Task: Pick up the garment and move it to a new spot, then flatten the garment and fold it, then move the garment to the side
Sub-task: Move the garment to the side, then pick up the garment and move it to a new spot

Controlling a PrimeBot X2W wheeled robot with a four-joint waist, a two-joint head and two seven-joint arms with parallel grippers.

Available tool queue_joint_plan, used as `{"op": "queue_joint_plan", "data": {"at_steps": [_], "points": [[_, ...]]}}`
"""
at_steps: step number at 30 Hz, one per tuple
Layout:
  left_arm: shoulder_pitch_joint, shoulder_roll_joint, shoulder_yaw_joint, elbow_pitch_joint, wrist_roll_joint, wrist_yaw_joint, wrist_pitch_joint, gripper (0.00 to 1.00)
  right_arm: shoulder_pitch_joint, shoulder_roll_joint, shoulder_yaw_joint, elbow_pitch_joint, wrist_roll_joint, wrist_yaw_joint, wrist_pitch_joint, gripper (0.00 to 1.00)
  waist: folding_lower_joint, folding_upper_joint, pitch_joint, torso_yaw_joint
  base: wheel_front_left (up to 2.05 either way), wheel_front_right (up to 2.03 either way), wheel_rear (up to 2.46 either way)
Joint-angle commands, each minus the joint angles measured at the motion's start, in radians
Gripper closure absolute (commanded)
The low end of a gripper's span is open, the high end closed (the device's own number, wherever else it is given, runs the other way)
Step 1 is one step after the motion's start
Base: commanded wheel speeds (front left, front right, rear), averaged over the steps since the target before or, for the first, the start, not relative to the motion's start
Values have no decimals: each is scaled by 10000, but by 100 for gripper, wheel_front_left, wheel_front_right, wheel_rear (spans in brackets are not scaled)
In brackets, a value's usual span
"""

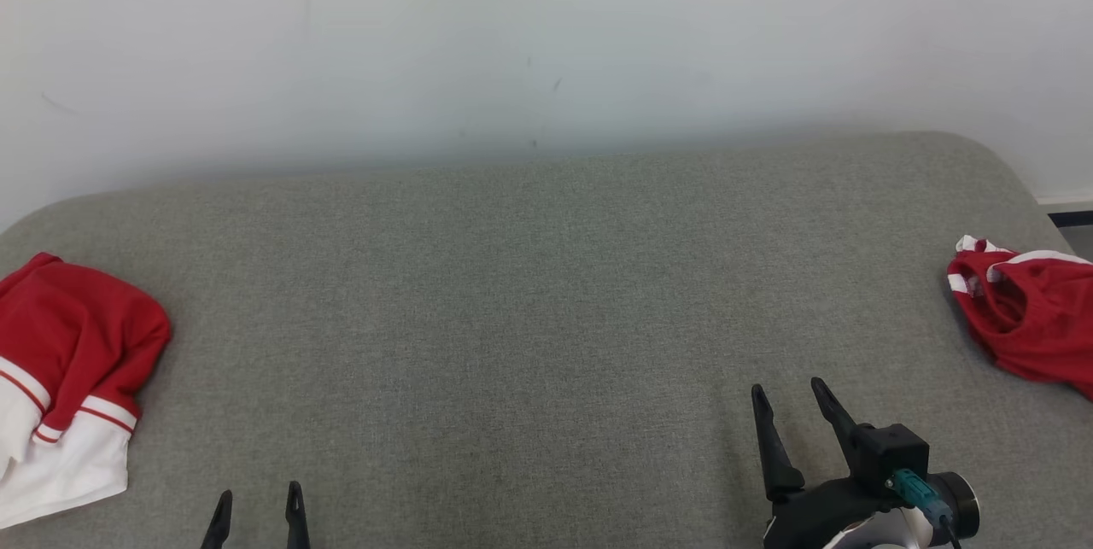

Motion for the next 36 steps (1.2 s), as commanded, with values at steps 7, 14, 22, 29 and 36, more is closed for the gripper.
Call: {"op": "queue_joint_plan", "data": {"at_steps": [7,14,22,29,36], "points": [[37,-12,-40,8,-117,58,-31,0,42,18,34,43,24,-26,-41,0,0,0,49,-3,0,0,0],[-14,-14,-69,12,-90,96,-31,0,9,19,11,-23,-93,-26,-41,0,0,0,115,118,0,0,0],[-94,-11,58,-23,-76,128,-31,0,6,19,157,-135,-115,-27,-40,0,0,0,193,887,0,0,0],[-4,-11,306,2,-52,135,-31,0,43,19,276,-233,-47,-27,-41,0,0,0,170,1846,0,0,0],[114,-15,611,-14,64,56,-31,0,101,20,376,-357,46,-27,-40,0,0,0,215,3108,0,0,0]]}}
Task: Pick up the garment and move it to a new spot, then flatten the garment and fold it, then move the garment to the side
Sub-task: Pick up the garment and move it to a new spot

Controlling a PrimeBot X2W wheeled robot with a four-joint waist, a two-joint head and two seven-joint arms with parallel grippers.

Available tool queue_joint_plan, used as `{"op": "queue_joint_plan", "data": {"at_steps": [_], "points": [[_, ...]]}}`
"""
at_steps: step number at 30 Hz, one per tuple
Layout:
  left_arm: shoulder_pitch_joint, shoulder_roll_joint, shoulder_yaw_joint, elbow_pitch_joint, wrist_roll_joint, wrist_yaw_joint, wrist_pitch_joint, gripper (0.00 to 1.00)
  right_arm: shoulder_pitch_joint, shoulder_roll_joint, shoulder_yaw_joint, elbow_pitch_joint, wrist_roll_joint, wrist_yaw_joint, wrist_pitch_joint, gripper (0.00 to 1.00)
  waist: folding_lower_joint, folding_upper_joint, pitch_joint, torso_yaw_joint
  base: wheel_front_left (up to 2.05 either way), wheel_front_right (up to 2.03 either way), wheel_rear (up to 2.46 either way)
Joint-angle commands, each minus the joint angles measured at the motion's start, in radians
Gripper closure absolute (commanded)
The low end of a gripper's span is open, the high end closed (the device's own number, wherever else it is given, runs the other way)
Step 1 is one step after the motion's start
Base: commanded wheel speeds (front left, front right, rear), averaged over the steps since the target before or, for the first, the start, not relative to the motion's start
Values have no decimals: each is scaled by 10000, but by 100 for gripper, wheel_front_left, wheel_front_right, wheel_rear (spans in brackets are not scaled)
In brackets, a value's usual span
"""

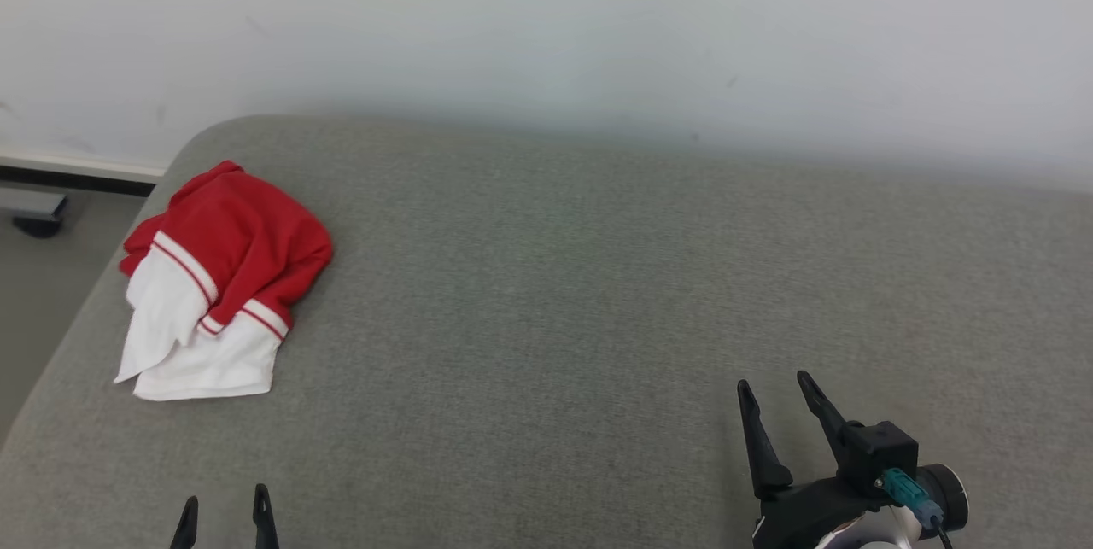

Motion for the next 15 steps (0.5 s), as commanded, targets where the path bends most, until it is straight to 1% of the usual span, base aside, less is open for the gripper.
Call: {"op": "queue_joint_plan", "data": {"at_steps": [1,10,15], "points": [[125,-15,55,-11,44,-15,-31,0,37,22,16,-44,66,-27,-39,0,0,0,45,930,0,0,0],[103,-13,375,-69,8,-2,-31,0,19,20,167,-132,183,-27,-38,0,0,0,184,2472,0,0,0],[177,-13,458,-67,-21,6,-31,0,23,19,271,-103,250,-27,-38,0,0,0,202,3143,0,0,0]]}}
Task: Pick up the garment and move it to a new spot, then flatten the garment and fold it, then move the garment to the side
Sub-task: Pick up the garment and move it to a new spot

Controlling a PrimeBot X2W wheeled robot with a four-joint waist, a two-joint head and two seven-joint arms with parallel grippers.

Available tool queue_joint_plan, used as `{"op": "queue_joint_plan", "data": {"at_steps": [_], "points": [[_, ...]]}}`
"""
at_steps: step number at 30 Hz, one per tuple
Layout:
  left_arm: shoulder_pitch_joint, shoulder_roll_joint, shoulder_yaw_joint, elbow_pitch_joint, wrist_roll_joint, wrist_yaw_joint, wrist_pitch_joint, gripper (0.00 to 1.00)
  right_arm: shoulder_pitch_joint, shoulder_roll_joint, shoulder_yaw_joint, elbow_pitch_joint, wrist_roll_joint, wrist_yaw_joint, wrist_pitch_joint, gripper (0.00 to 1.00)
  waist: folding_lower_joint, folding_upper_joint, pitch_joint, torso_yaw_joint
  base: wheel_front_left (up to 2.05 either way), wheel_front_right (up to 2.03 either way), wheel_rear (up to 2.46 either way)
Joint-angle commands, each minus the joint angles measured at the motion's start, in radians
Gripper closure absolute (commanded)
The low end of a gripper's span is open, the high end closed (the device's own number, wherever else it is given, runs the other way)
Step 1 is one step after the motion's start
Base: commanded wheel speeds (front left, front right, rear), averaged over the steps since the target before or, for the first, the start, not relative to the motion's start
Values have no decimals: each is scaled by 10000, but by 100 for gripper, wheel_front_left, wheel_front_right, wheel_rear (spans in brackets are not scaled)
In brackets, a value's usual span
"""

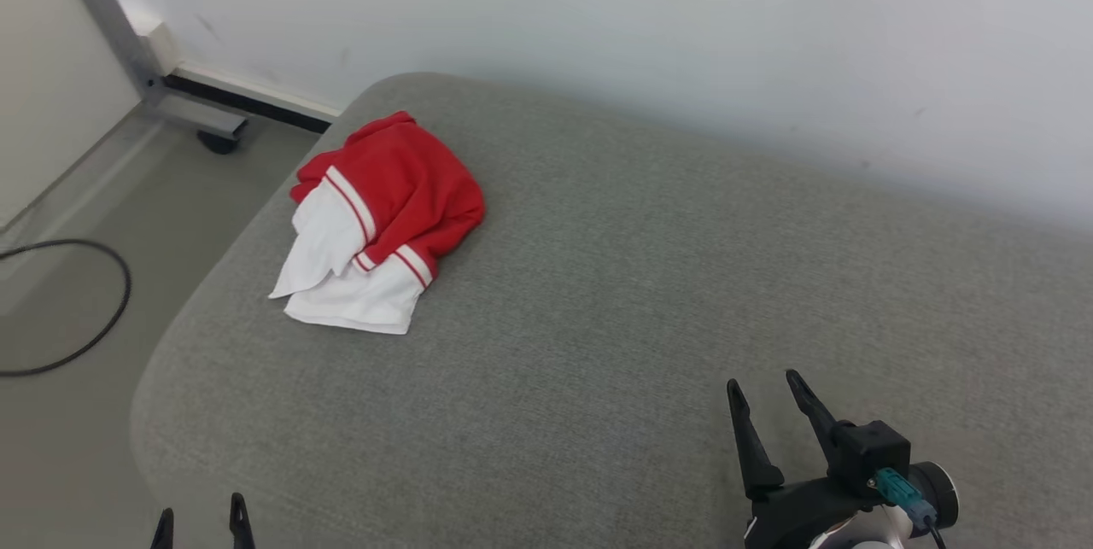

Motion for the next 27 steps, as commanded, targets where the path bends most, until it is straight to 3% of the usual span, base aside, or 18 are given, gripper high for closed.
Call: {"op": "queue_joint_plan", "data": {"at_steps": [1,16,22,27], "points": [[88,-15,63,-38,-63,64,-31,0,5,15,68,-11,75,-27,-41,0,0,0,105,788,0,0,0],[176,-15,278,-135,-375,166,-31,0,-451,12,435,188,-12,-27,-41,0,0,0,368,903,0,0,0],[-244,3,424,270,-342,-220,-31,0,-227,12,237,116,-81,-27,-40,0,0,0,388,801,0,0,0],[-1131,305,588,765,-389,-593,-30,0,-349,7,156,23,-342,-27,-42,0,0,0,698,309,0,0,0]]}}
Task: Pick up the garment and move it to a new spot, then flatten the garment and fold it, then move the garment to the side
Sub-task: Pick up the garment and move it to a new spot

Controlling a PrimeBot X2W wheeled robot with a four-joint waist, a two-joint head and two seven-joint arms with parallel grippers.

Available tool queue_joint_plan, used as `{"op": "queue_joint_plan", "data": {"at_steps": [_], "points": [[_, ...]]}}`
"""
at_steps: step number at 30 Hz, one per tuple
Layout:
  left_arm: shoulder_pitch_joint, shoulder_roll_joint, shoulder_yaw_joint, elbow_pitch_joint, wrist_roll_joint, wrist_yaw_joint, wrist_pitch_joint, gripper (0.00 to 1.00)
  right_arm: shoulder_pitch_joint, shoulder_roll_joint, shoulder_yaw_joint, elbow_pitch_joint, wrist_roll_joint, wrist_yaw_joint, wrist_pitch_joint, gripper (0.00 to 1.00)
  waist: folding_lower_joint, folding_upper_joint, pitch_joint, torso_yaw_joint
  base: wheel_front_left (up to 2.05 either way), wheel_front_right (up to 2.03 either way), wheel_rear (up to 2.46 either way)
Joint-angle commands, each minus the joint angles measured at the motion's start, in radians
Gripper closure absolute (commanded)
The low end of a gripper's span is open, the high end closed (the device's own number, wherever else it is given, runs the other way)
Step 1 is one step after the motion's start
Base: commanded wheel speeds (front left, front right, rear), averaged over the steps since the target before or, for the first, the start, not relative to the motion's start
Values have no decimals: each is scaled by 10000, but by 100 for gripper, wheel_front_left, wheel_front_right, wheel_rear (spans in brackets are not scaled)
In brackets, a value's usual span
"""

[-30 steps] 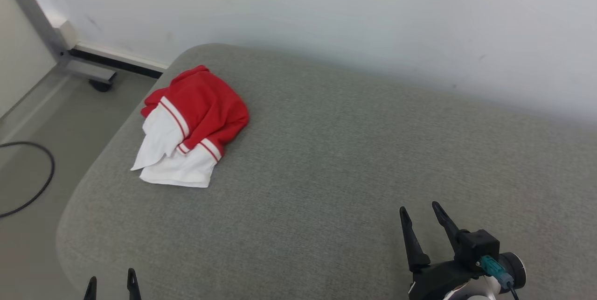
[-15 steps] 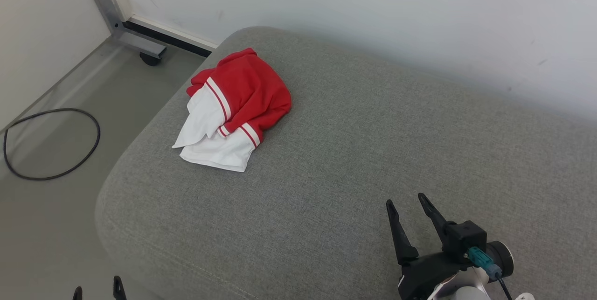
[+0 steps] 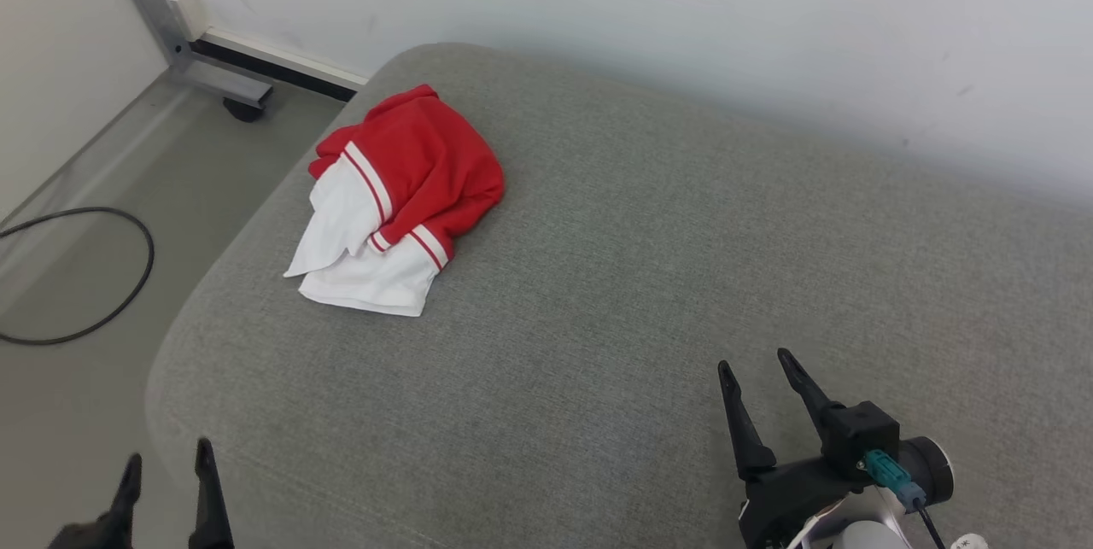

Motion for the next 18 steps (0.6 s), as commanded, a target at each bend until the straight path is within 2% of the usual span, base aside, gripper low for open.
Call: {"op": "queue_joint_plan", "data": {"at_steps": [1,4,9,13,18], "points": [[-262,126,-33,88,11,-54,-30,0,-48,-4,-22,-53,-141,-27,-40,0,0,0,307,-342,0,0,0],[-1023,357,-197,396,-126,-152,-31,0,-169,0,-107,-94,-363,-27,-40,0,0,0,571,-641,0,0,0],[-2270,1062,-822,998,-435,-200,-31,0,-316,-1,-256,-188,-717,-27,-42,0,0,0,1043,-1176,0,0,0],[-3203,1986,-1923,1591,-1003,-195,-31,0,-493,-3,-313,-259,-892,-27,-42,0,0,0,1362,-1657,0,0,0],[-4237,3072,-3241,2407,-2280,-196,151,0,-625,-1,-342,-403,-975,-27,-42,0,0,0,1669,-2355,0,0,0]]}}
